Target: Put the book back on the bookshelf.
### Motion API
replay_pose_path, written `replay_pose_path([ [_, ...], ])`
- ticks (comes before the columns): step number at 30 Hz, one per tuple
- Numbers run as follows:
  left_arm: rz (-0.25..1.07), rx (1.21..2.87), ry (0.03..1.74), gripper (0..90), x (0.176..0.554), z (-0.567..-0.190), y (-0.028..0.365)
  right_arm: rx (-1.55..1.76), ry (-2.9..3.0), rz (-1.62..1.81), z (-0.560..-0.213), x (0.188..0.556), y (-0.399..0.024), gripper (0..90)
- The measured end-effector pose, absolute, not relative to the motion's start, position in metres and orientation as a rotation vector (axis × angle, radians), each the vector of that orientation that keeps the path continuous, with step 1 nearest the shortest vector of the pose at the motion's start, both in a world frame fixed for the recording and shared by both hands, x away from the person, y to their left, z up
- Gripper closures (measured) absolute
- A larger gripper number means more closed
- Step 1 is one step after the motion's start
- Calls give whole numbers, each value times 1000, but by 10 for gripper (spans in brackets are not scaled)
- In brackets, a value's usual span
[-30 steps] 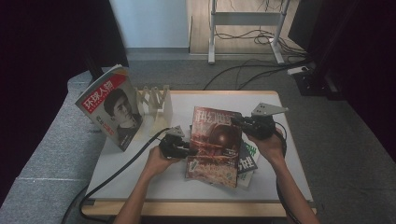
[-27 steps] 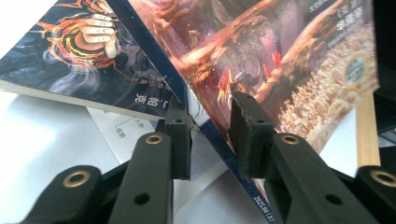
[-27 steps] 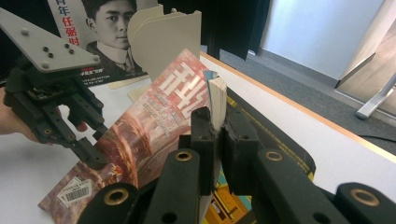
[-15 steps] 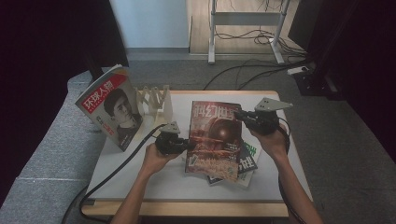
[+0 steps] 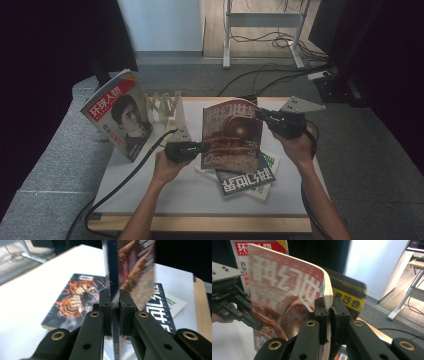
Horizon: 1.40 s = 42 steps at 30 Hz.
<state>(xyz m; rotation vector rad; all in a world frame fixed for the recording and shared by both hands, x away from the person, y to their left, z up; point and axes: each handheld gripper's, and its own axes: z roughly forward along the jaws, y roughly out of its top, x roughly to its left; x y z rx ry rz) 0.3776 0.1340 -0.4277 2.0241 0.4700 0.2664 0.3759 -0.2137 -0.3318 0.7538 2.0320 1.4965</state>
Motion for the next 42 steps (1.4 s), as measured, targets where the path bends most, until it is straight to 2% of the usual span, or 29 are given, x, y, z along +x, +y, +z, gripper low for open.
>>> replay_pose_path([
  [14, 297, 2076, 400, 827, 367, -437, 137, 702, 2051, 1514, -331, 371, -213, 791],
  [22, 333, 2022, 389, 789, 366, -415, 128, 695, 2053, 1545, -333, 368, -216, 783],
  [25, 345, 2004, 401, 812, 366, -409, 126, 691, 2053, 1548, -333, 367, -217, 776],
  [36, 329, 2005, 371, 836, 365, -411, 127, 689, 2069, 1547, -337, 365, -225, 680],
  [39, 326, 2007, 365, 837, 365, -411, 127, 706, 2077, 1531, -342, 367, -227, 622],
  [42, 321, 2009, 361, 836, 366, -410, 128, 733, 2083, 1520, -349, 370, -229, 528],
])
